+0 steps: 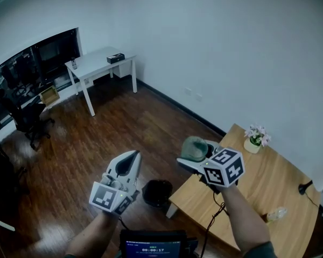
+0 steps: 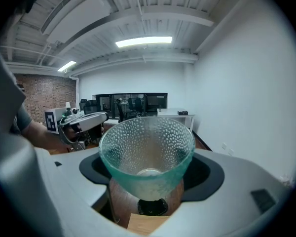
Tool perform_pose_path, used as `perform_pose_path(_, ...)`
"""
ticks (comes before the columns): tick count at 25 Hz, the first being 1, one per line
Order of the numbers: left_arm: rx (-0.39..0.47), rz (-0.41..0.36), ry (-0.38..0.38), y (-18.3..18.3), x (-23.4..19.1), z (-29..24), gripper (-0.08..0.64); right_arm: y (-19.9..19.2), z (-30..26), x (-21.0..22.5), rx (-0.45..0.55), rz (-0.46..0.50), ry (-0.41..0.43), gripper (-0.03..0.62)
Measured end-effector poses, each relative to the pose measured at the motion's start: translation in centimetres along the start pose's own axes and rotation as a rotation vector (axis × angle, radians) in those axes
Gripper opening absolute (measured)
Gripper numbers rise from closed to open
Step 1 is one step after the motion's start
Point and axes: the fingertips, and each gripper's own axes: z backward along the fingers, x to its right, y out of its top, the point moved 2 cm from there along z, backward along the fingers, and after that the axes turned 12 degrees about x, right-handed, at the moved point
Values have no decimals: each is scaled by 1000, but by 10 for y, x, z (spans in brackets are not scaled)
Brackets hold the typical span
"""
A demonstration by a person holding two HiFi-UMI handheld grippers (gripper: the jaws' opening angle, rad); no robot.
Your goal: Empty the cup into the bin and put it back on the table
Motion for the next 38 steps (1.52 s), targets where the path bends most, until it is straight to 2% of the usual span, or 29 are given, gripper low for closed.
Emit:
perform_pose_path(7,-2,5,-60,-2,-42,-4,-8,10,-52,4,-13,-13,-29,393)
perform_pose_path(12,-28,2,-24,-17,-76,-5,-8,11,-71,15,-5,-45,-61,393)
perform_pose_path(15,-24,23,-11,-23,-82,-9,-8,-2,-79,25,-54,-32,-62,393)
perform_pose_path(18,-20,25,-3,-29,-82,-14,-8,-15,-82,36,-105,5,-67,393)
perform_pose_path(23,-61,39,42,-39,-79,-11,-8,-34,-90,46,-189,97,-59,391)
perform_pose_path(28,37,89,37,-28,-76,-14,-8,-36,-93,57,-268,192,-58,391)
perform_pose_path(30,27,94,45,-40,-77,-7,-9,-37,-95,60,-288,214,-61,393)
perform_pose_path(32,-1,90,59,-48,-78,-4,-8,-40,-97,63,-302,217,-68,391)
perform_pose_path(34,-4,62,60,-40,-77,-10,-8,-42,-97,67,-324,235,-79,393)
perform_pose_path(38,21,34,39,-34,-73,-16,-9,-48,-98,82,-377,344,-124,391)
